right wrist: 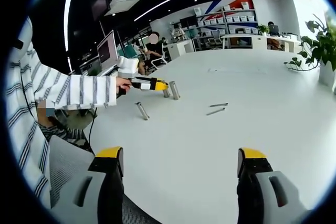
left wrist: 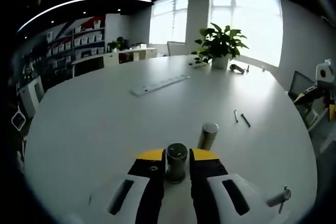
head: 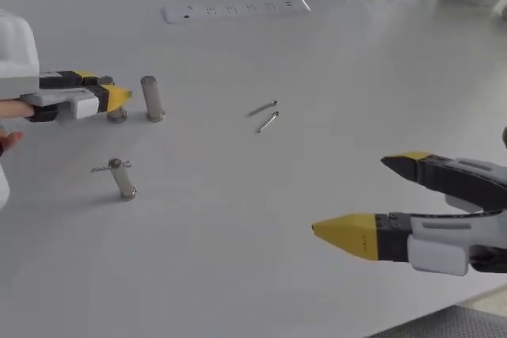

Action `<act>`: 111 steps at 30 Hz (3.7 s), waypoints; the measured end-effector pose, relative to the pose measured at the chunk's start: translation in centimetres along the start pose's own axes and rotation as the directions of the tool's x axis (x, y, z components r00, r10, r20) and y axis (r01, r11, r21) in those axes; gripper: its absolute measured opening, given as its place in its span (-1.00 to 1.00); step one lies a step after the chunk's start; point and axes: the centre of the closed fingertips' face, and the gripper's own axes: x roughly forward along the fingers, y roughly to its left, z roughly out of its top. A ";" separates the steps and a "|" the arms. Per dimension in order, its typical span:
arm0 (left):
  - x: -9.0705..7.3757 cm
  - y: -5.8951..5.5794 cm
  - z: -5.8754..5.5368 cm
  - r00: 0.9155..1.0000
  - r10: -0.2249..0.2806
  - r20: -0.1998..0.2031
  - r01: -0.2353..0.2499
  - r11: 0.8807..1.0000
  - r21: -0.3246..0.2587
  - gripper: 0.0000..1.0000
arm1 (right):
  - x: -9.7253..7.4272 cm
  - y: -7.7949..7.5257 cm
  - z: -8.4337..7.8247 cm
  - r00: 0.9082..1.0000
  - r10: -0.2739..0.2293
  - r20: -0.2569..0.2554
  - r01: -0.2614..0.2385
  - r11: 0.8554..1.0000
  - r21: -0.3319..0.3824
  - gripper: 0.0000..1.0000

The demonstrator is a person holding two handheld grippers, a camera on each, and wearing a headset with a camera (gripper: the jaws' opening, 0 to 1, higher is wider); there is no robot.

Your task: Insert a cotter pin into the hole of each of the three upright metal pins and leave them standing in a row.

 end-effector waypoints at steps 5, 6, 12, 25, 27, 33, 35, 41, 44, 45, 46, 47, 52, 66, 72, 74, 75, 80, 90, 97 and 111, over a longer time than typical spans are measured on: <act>0.1 0.1 -0.1 1.000 -0.004 -0.007 0.004 1.000 0.020 -0.77 | 0.1 0.1 -0.2 1.000 0.004 -0.006 -0.004 1.000 -0.003 0.75; 0.1 0.2 -0.2 1.000 -0.001 -0.009 0.002 1.000 0.024 -0.78 | 0.1 0.2 -0.2 1.000 0.005 -0.005 -0.005 1.000 -0.003 0.75; -0.3 0.0 -0.1 1.000 0.001 -0.007 -0.001 1.000 0.019 -0.80 | 0.2 0.3 -0.4 1.000 0.009 -0.014 -0.009 1.000 -0.006 0.75; -2.4 0.1 1.2 0.999 0.052 -0.016 -0.052 0.998 0.031 -0.81 | -0.1 0.3 0.2 1.000 0.007 0.008 -0.007 1.000 -0.015 0.74; -3.1 0.1 2.0 0.998 0.061 0.000 -0.061 0.997 0.038 -0.81 | -0.1 0.4 0.3 1.000 0.009 0.010 -0.008 1.000 -0.017 0.74; -5.3 -1.5 4.7 0.997 0.059 0.041 -0.061 0.998 0.030 -0.81 | -0.2 0.6 0.7 1.000 0.016 0.027 -0.015 0.999 -0.028 0.74; -6.0 -2.6 5.7 0.997 0.055 0.055 -0.058 0.997 0.054 -0.81 | -0.3 0.6 0.9 0.999 0.019 0.034 -0.018 0.999 -0.031 0.73; -7.4 -5.3 7.9 0.995 0.029 0.091 -0.034 0.998 0.057 -0.81 | -0.4 0.9 1.1 0.999 0.028 0.043 -0.026 0.999 -0.040 0.72; -7.8 -6.5 8.5 0.994 0.017 0.103 -0.024 0.998 0.059 -0.81 | -0.4 1.0 1.1 0.998 0.031 0.046 -0.029 0.999 -0.043 0.72; -7.9 -7.2 8.6 0.994 0.010 0.107 -0.017 0.998 0.065 -0.81 | -0.4 1.0 1.1 0.998 0.031 0.048 -0.029 0.999 -0.044 0.72; -8.0 -7.6 8.7 0.994 0.004 0.107 -0.011 0.998 0.069 -0.81 | -0.4 1.0 1.1 0.998 0.031 0.049 -0.029 0.999 -0.046 0.72; -8.0 -8.3 8.8 0.995 -0.004 0.103 -0.004 0.997 0.080 -0.81 | -0.4 1.0 1.2 0.998 0.032 0.051 -0.029 0.999 -0.046 0.72; -7.7 -9.7 8.3 0.996 -0.018 0.093 0.007 0.994 0.112 -0.81 | -0.5 1.0 1.2 0.998 0.033 0.057 -0.030 0.998 -0.048 0.71; -5.3 -14.7 6.1 0.996 -0.071 0.062 0.066 0.995 0.076 -0.81 | -0.3 1.5 1.1 0.998 0.044 0.049 -0.042 0.998 -0.053 0.70; -4.7 -17.1 4.2 0.997 -0.067 0.040 0.066 0.997 0.032 -0.81 | -0.4 1.4 1.0 0.998 0.042 0.045 -0.040 0.998 -0.045 0.69; -4.5 -17.5 3.5 0.997 -0.075 0.027 0.075 0.997 0.027 -0.81 | -0.4 1.5 0.9 0.998 0.044 0.042 -0.042 0.998 -0.047 0.69; -4.4 -17.8 3.1 0.997 -0.079 0.018 0.079 0.997 0.024 -0.81 | -0.4 1.5 0.9 0.998 0.045 0.040 -0.043 0.998 -0.048 0.69; -4.4 -18.8 1.3 0.996 -0.083 -0.015 0.083 0.997 0.008 -0.81 | -0.2 1.7 0.7 0.998 0.052 0.033 -0.050 0.998 -0.049 0.68; -4.5 -18.9 -1.3 0.996 -0.060 -0.062 0.058 0.998 -0.026 -0.81 | 0.1 2.0 0.3 0.998 0.066 0.017 -0.065 0.996 -0.054 0.67; -4.6 -19.3 -2.0 0.996 -0.049 -0.072 0.045 0.998 -0.052 -0.81 | 0.2 1.7 0.3 0.998 0.049 0.026 -0.047 0.997 -0.053 0.78; -4.3 -19.6 -3.2 0.995 -0.029 -0.092 0.020 0.994 -0.104 -0.81 | 0.4 2.0 0.2 0.997 0.065 0.032 -0.064 0.998 -0.028 0.91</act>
